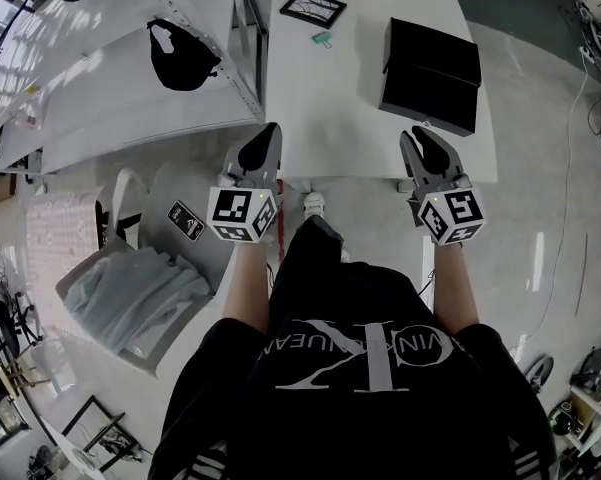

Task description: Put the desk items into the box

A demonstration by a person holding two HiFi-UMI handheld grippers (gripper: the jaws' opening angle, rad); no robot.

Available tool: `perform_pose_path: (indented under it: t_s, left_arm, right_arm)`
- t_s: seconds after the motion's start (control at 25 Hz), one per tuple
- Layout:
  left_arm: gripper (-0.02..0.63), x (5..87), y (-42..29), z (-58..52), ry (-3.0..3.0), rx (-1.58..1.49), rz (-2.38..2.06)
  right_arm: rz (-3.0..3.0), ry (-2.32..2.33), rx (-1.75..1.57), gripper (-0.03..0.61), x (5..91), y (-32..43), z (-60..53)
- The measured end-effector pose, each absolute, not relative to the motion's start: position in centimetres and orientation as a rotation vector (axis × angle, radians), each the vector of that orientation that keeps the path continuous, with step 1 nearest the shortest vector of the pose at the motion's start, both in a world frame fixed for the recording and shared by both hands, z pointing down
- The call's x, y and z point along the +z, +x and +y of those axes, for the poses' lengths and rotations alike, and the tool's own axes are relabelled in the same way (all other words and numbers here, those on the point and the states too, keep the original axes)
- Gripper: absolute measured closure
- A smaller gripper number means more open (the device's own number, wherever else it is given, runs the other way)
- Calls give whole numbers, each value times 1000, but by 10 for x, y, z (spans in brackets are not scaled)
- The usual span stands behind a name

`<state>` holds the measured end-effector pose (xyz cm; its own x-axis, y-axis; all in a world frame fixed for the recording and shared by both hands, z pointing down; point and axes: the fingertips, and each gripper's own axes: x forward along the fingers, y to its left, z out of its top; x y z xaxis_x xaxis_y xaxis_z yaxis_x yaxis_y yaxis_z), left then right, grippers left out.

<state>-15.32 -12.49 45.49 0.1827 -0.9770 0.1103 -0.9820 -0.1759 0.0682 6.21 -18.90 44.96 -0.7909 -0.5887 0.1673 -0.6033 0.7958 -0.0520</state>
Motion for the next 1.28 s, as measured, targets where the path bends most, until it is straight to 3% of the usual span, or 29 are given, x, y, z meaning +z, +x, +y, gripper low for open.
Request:
perform_pose_path:
  t_s: [0.76,1.28]
  left_arm:
    - [603,461,-193,-236,2382,101,-1812]
    - [603,474,-222,-300,2436,135,-1706]
  right_arm:
    - [-2792,962,182,528,451,3,-280]
    - [-2783,880,181,528,458,-77,-325]
